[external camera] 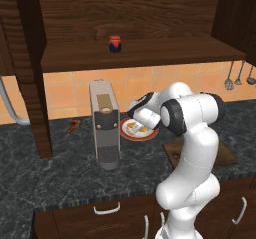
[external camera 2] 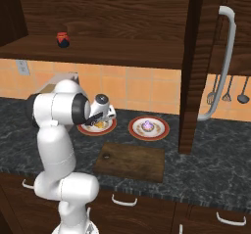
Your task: From the different types of pastries on the counter, select a croissant and place it on the cutting board. Then retrieve a jar of jam from the cabinet and place it alongside the croissant on the cutting board.
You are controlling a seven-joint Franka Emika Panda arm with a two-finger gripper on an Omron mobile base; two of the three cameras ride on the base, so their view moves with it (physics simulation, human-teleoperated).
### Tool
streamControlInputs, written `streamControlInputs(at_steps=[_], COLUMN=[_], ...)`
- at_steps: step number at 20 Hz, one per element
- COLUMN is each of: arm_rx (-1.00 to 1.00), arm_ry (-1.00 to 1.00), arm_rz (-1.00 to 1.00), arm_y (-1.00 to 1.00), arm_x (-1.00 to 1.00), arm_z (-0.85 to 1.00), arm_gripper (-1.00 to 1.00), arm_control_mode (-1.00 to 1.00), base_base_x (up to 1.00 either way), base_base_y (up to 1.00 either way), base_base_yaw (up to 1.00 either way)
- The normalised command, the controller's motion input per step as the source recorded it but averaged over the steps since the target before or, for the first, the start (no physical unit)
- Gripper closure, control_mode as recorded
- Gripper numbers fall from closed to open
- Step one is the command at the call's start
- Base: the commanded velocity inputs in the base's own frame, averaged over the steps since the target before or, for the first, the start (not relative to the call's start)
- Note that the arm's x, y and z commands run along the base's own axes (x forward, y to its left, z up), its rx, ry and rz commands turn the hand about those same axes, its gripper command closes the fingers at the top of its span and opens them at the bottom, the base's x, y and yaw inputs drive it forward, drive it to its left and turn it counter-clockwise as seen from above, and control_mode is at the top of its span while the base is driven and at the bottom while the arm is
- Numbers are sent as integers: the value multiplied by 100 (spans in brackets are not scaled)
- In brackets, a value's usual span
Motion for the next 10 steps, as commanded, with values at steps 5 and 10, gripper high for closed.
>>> streamControlInputs(at_steps=[5, 10], arm_rx=[0, 0], arm_ry=[0, 0], arm_rz=[0, 0], arm_y=[0, 0], arm_x=[20, 0], arm_z=[-11, 0], arm_gripper=[-100, 100], arm_control_mode=[-100, -100], base_base_x=[0, 0], base_base_y=[0, 0], base_base_yaw=[0, 0])
